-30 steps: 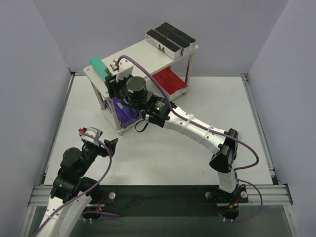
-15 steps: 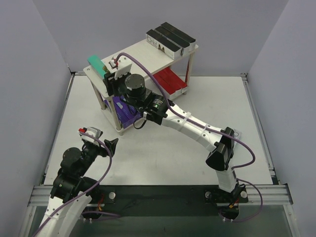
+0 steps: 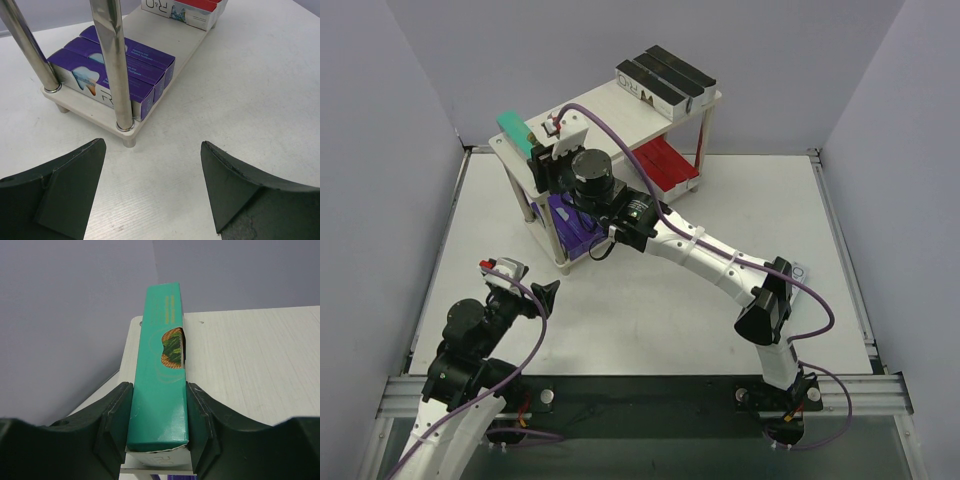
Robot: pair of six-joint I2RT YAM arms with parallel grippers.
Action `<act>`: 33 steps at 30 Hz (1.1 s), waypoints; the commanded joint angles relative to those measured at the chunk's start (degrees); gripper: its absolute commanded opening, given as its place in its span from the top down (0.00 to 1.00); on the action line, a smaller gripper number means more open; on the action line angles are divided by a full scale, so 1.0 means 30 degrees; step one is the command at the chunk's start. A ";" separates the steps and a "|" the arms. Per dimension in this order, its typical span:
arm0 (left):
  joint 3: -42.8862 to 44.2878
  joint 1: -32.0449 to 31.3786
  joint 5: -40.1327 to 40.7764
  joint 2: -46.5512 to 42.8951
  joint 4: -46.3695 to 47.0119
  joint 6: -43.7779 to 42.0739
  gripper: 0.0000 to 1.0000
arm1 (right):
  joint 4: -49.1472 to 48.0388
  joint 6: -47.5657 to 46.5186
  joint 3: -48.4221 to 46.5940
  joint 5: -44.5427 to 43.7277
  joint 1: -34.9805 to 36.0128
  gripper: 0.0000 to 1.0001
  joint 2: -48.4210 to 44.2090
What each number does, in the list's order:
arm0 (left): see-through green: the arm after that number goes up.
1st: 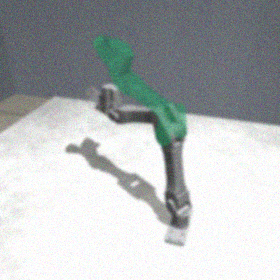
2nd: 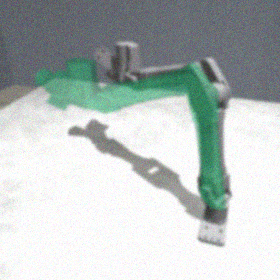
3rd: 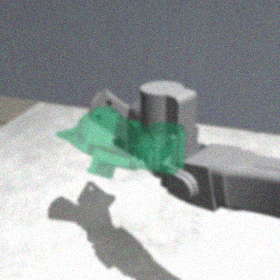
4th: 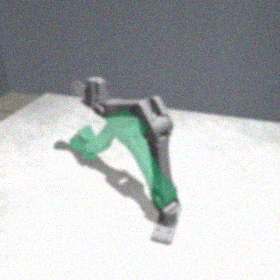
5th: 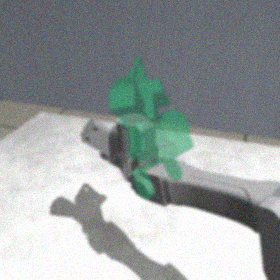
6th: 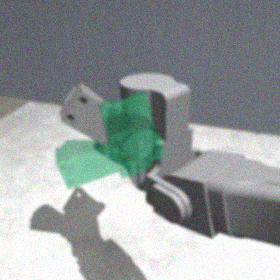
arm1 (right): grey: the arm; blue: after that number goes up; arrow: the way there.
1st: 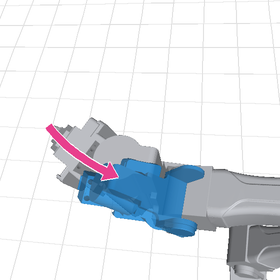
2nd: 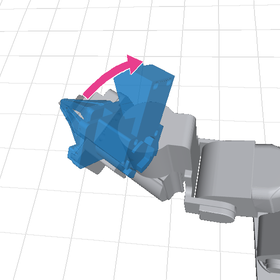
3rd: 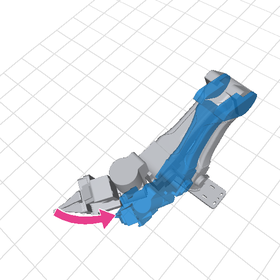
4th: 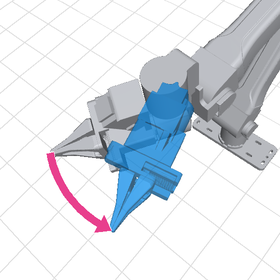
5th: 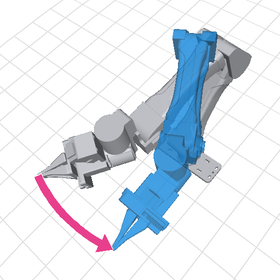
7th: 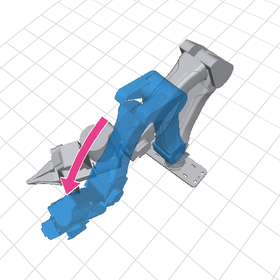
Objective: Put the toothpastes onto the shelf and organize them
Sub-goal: Place the toothpaste on the shelf.
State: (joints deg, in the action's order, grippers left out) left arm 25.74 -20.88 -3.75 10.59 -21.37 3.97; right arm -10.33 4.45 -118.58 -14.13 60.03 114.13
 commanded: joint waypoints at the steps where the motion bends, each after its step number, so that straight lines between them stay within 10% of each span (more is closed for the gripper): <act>1: 0.0034 0.0077 -0.0303 -0.0044 0.1028 -0.0150 0.12 | -0.0219 0.0304 -0.0374 -0.0153 0.0234 0.71 0.0045; 23: 0.0034 0.0077 -0.0391 -0.0102 0.1028 -0.0150 0.12 | -0.0337 0.0451 -0.0081 -0.0796 0.0703 0.69 -0.0190; 33: 0.0034 0.0077 -0.0391 -0.0131 0.1028 -0.0150 0.12 | -0.0454 0.0306 -0.0110 -0.0768 0.0703 0.33 -0.0512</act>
State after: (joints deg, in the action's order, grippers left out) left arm 25.74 -20.88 -3.97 10.57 -21.34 3.95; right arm -9.63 5.78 -118.56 -16.05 61.39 114.13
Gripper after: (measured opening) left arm 0.879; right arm 0.607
